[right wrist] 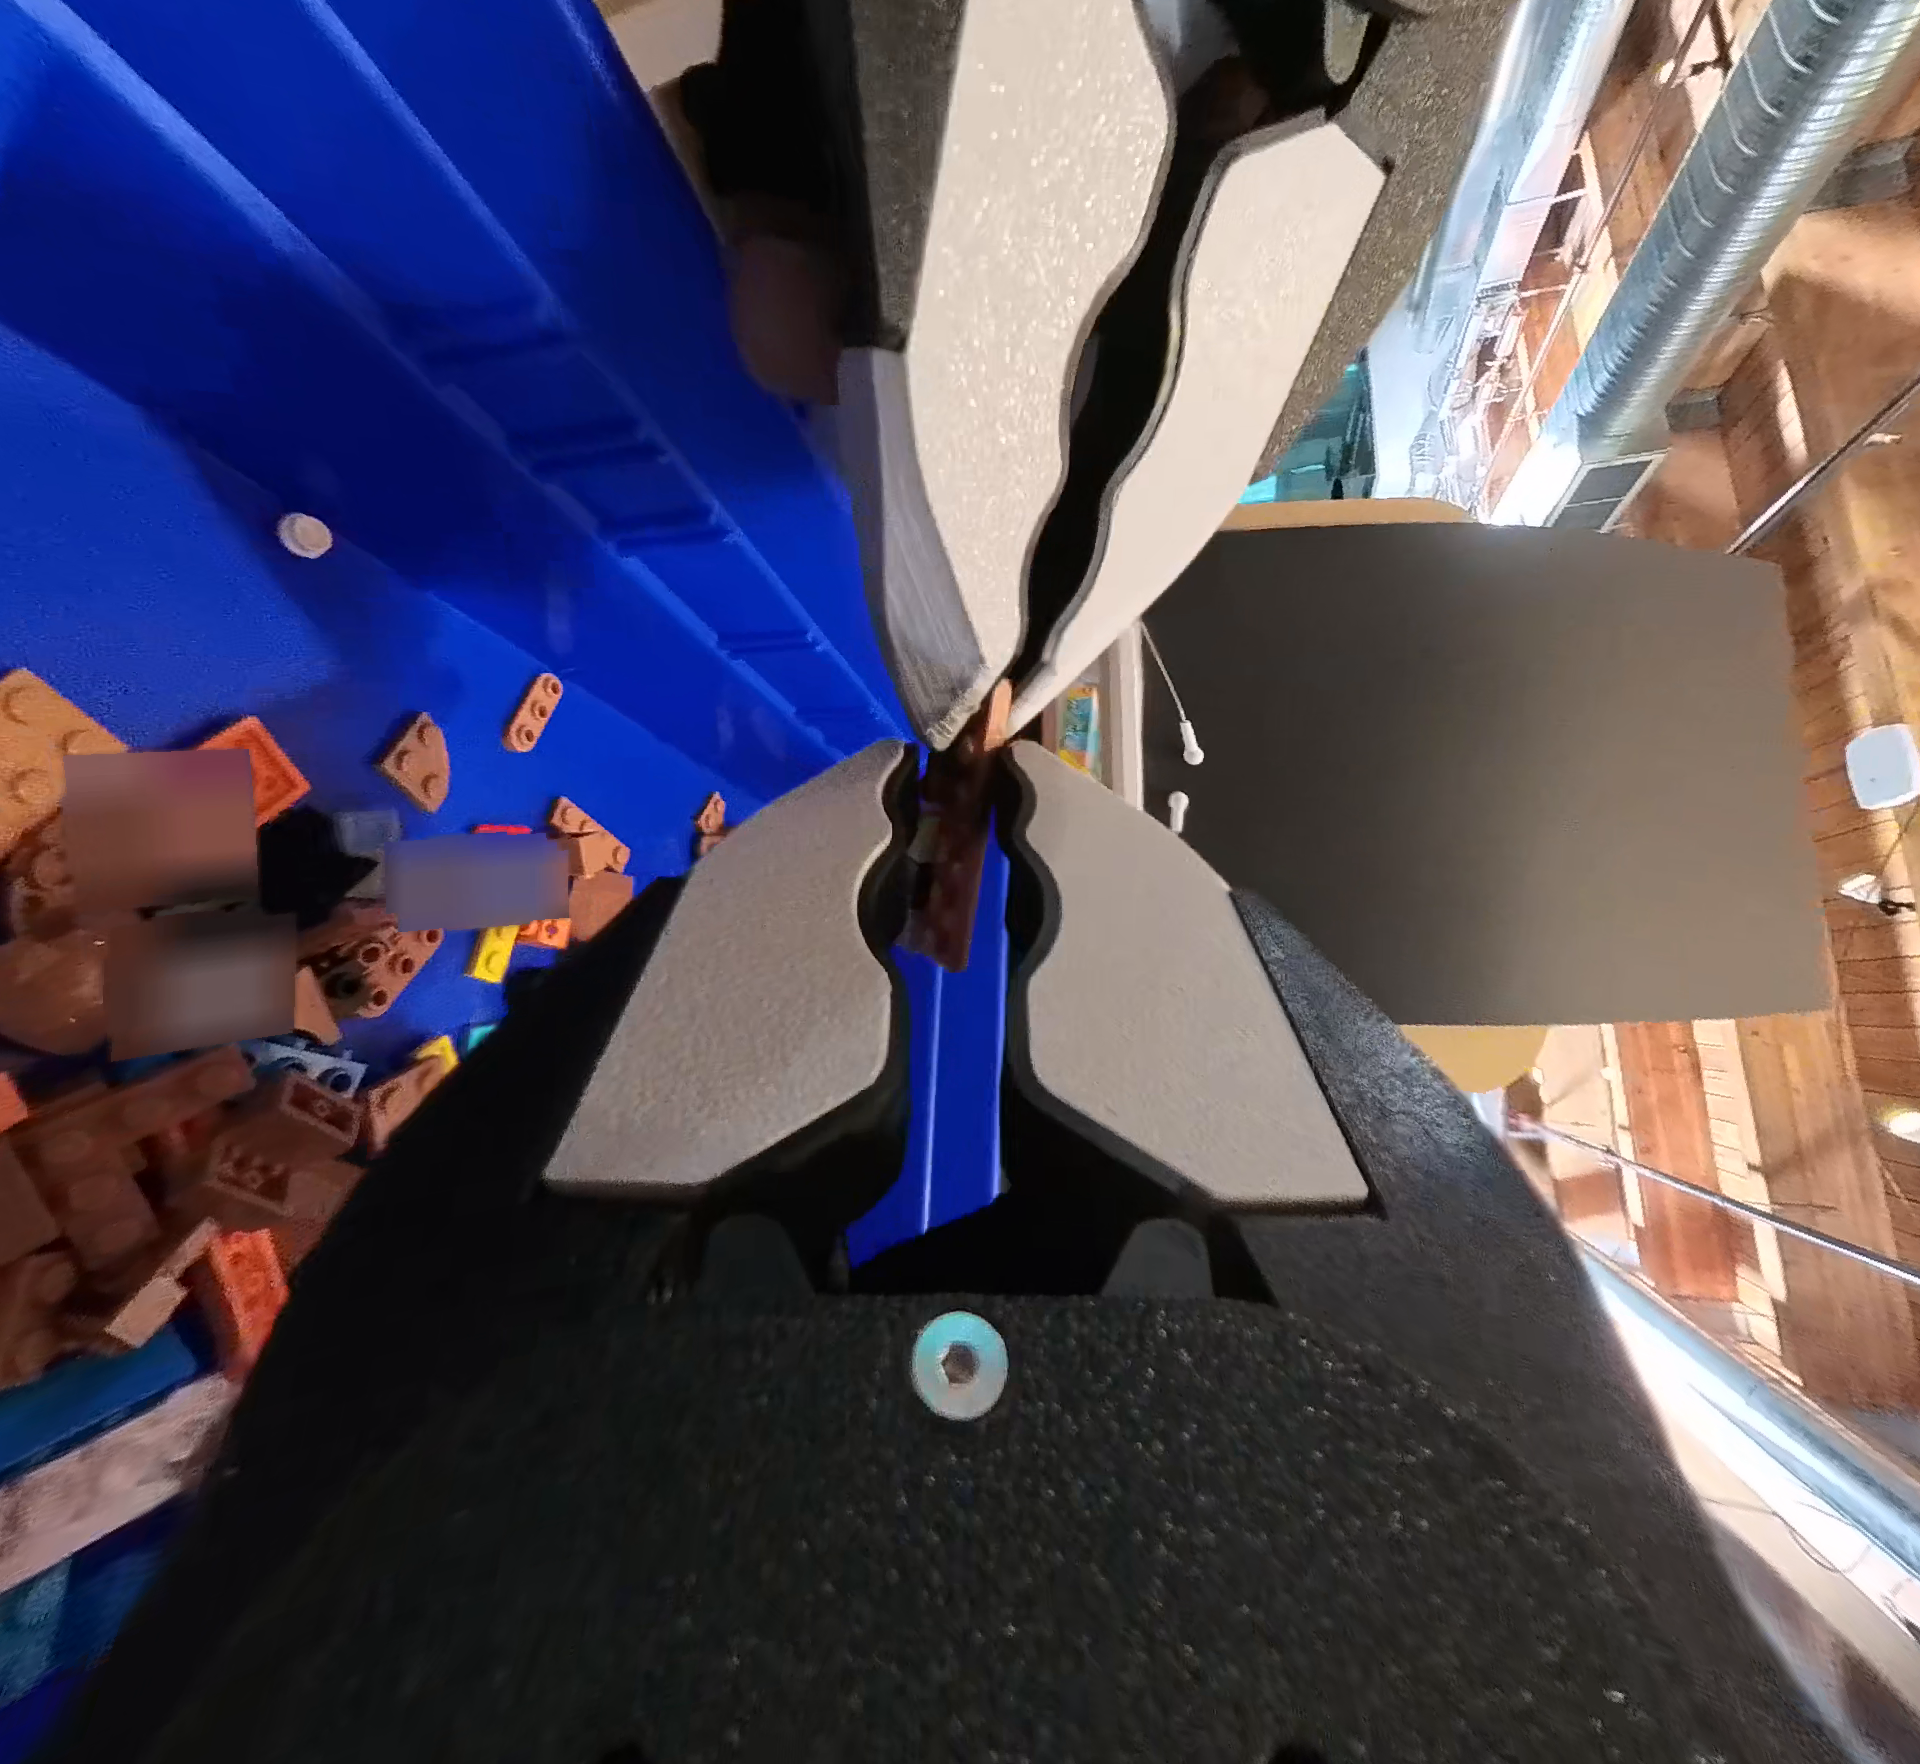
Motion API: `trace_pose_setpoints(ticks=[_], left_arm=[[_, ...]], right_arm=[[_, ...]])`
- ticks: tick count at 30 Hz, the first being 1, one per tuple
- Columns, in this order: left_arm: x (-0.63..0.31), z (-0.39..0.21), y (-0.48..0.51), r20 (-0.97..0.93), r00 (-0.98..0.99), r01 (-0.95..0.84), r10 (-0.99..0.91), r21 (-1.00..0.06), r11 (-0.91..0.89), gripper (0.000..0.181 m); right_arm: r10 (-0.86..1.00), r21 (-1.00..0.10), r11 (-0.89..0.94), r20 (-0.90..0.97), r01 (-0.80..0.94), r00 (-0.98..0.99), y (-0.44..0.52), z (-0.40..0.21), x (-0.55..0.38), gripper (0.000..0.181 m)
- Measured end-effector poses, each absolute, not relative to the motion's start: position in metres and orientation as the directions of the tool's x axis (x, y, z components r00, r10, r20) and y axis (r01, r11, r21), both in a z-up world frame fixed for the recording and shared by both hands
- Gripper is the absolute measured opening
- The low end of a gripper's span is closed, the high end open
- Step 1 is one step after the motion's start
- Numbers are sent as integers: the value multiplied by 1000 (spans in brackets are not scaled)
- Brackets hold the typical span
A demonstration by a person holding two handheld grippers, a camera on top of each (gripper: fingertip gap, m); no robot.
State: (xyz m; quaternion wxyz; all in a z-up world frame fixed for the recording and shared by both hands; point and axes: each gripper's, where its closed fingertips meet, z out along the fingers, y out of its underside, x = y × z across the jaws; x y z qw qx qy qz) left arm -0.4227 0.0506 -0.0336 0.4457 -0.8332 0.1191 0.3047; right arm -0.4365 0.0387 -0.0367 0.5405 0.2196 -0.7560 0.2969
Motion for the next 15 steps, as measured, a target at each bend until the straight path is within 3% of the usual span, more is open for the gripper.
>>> trace_pose_setpoints(ticks=[3,5,7,11,15], left_arm=[[-425,-31,51,-517,846,-376,130,-751,-542,5],[-428,-30,50,-411,895,-279,172,-818,-504,5],[-429,-29,50,-297,936,-184,191,-872,-454,5],[-424,-27,55,-71,979,2,188,-932,-363,4],[-422,-29,58,32,981,97,192,-937,-335,5]], right_arm=[[-8,-198,738,954,-645,-301,40,-35,-439,17],[-30,-187,769,944,-611,-328,45,-43,-446,34],[-33,-171,794,946,-583,-323,48,-45,-452,38],[-6,-174,793,956,-584,-293,47,-39,-453,32],[-4,-162,779,965,-606,-264,46,-34,-449,18]])
